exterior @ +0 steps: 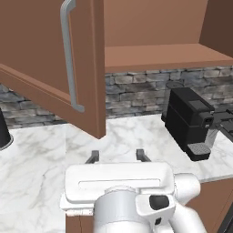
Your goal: Open the cabinet and move the ladle to the pot. Then close the cabinet.
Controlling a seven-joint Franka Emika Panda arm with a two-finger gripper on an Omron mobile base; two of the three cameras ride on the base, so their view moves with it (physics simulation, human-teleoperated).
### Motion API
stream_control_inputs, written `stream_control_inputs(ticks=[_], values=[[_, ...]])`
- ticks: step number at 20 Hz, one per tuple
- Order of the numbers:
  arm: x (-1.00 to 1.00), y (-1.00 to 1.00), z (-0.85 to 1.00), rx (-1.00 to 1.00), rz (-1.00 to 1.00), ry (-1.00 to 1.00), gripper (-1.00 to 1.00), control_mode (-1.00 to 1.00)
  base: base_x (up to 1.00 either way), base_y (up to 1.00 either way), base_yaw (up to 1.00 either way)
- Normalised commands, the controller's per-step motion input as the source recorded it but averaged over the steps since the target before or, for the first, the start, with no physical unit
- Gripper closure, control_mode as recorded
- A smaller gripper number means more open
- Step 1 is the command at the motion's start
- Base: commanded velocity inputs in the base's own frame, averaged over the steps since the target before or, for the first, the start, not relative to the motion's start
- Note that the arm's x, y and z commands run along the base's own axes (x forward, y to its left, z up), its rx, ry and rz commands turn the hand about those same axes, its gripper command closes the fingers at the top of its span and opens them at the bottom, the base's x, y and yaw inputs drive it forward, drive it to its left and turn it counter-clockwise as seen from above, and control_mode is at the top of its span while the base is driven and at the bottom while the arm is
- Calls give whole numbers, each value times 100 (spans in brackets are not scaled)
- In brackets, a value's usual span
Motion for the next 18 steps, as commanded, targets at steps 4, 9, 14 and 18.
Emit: stream_control_inputs(ticks=[4, 9, 14, 18], values=[[48, 8, 0, 0, -7, -19, -100, -100, 0, 0, 0], [33, 37, 0, 0, -8, -20, -100, -100, 0, 0, 0], [30, 48, 0, -2, -11, -20, -100, -100, 0, 0, 0], [55, 42, 0, -3, -14, -13, -100, -100, 0, 0, 0]])
